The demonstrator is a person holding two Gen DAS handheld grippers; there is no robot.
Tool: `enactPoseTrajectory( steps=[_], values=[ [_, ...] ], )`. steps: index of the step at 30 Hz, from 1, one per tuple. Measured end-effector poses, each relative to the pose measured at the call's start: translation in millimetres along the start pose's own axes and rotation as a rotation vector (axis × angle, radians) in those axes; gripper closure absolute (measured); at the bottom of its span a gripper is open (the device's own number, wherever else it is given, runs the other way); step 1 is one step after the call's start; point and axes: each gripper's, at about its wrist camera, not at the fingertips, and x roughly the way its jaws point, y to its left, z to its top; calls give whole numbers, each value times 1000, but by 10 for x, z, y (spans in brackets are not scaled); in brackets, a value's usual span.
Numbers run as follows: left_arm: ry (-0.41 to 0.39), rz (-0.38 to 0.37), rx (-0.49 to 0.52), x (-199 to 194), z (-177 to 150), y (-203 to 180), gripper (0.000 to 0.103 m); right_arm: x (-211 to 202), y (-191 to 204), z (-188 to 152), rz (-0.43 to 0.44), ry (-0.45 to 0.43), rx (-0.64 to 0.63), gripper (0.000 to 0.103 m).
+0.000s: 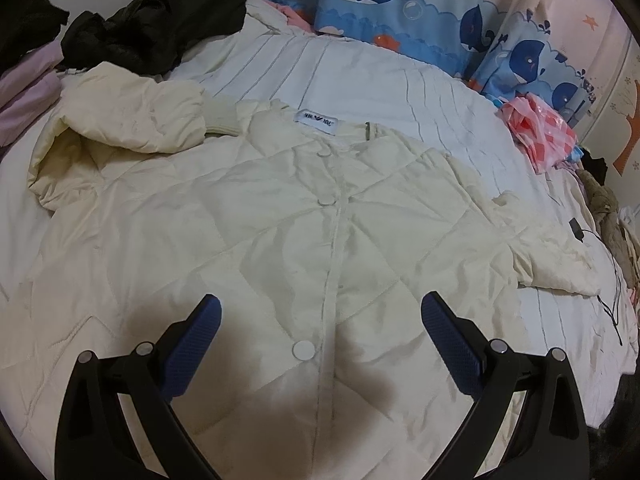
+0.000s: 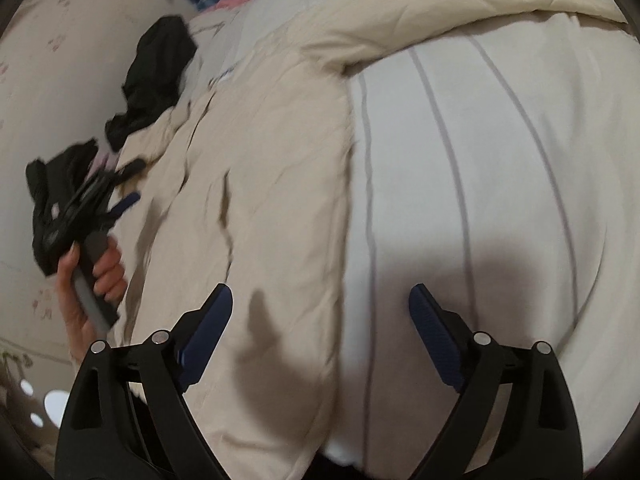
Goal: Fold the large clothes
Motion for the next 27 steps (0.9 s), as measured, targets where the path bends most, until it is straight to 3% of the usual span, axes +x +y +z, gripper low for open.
enactPoseTrajectory(
  steps=[8, 12, 15, 17, 19, 22, 24, 27],
  values=[
    [2, 9, -32, -12, -7, 135, 7, -51, 177, -339, 3, 85, -46, 17],
    [15, -23, -78, -16, 14, 194, 7, -45, 185, -473, 62, 116, -56, 17],
    [22, -39, -80, -37, 0, 190, 7, -6, 342, -541, 105, 150, -98, 38],
    [18, -42, -66, -74, -19, 180, 7, -26, 490, -560, 51, 140, -154, 71],
    [12, -47, -60, -115, -24, 194, 7, -153, 592, -543, 53, 89, -157, 83],
    [-2, -55, -77, -179, -3, 253, 7, -460, 718, -573, 113, -10, -168, 87],
    [-5, -59, -98, -188, 20, 295, 7, -465, 790, -671, 78, 36, -209, 87],
    [2, -54, -100, -169, 20, 305, 7, -277, 805, -830, -93, 186, -304, 87]
  ],
)
